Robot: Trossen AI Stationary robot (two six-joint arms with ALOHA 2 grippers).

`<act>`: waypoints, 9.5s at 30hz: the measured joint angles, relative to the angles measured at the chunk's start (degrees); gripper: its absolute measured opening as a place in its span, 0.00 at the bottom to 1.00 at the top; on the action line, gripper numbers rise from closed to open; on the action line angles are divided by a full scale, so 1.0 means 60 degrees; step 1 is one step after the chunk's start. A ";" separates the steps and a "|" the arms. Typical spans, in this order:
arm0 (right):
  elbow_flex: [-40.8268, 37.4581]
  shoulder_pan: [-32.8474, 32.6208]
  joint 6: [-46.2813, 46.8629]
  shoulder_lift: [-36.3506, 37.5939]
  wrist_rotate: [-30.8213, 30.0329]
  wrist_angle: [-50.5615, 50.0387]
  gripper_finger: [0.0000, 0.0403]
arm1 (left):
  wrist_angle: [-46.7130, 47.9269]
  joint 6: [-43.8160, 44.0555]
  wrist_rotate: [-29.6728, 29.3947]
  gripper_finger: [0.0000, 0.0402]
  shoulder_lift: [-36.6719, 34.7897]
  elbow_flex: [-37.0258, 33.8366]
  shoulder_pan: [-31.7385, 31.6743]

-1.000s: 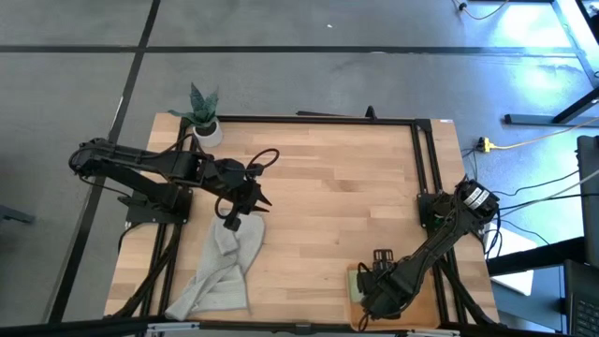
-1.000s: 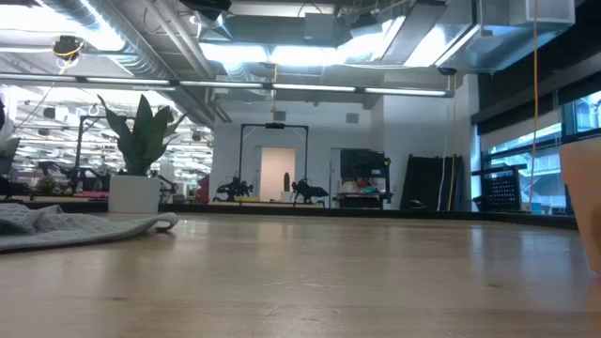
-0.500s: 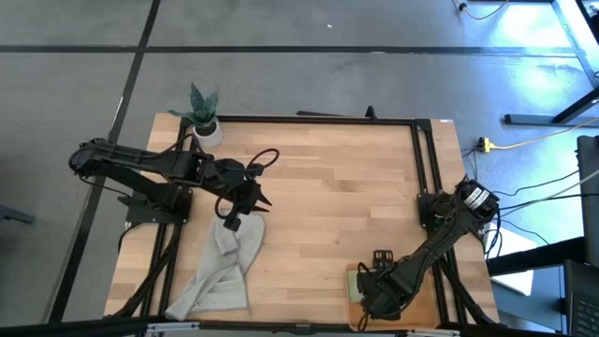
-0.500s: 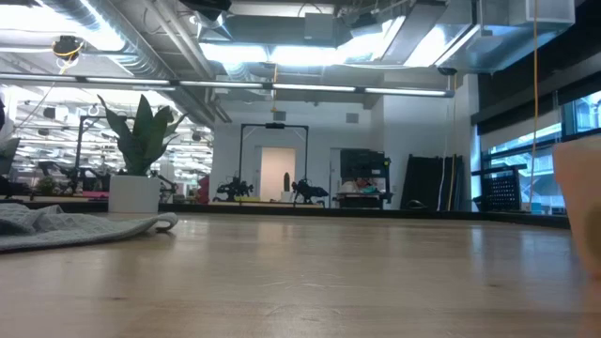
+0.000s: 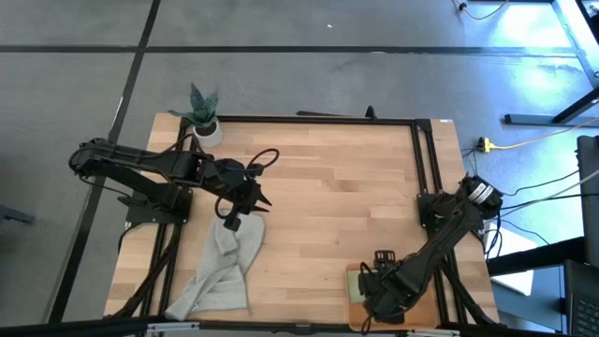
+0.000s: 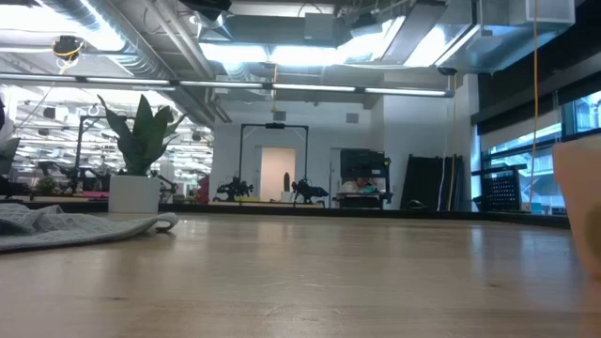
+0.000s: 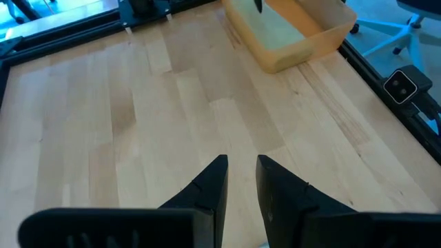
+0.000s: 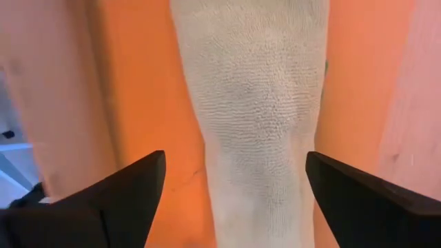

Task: Roll microfiber towels into tight, uniform cylinder then place into a basket
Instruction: Fold the gray microfiber cloth

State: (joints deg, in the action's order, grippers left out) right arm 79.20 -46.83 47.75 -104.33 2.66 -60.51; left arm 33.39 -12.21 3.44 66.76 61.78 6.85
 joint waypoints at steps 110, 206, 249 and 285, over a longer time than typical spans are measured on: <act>0.2648 0.5758 -0.4760 -0.2585 -0.1488 0.7580 0.66 | 0.2188 0.8822 -0.3211 0.17 -0.1406 0.0011 0.4913; 0.8491 0.7789 -0.8459 -0.5338 0.0106 0.0739 0.02 | 0.4254 1.1793 -0.4164 0.21 0.0375 0.0000 0.5672; 0.8499 0.8182 -0.7781 -0.4984 0.0102 0.0469 0.02 | -0.3409 0.7923 -0.5413 0.29 0.2083 -0.5038 0.4350; 0.8625 0.8236 -0.8022 -0.4848 0.0078 -0.0394 0.02 | -0.2399 1.0261 -0.4407 0.00 0.1831 -0.4843 0.4251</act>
State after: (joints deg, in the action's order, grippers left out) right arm 130.95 2.59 -0.38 -133.42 3.12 -62.87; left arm 18.99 49.36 -23.00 77.75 32.72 32.36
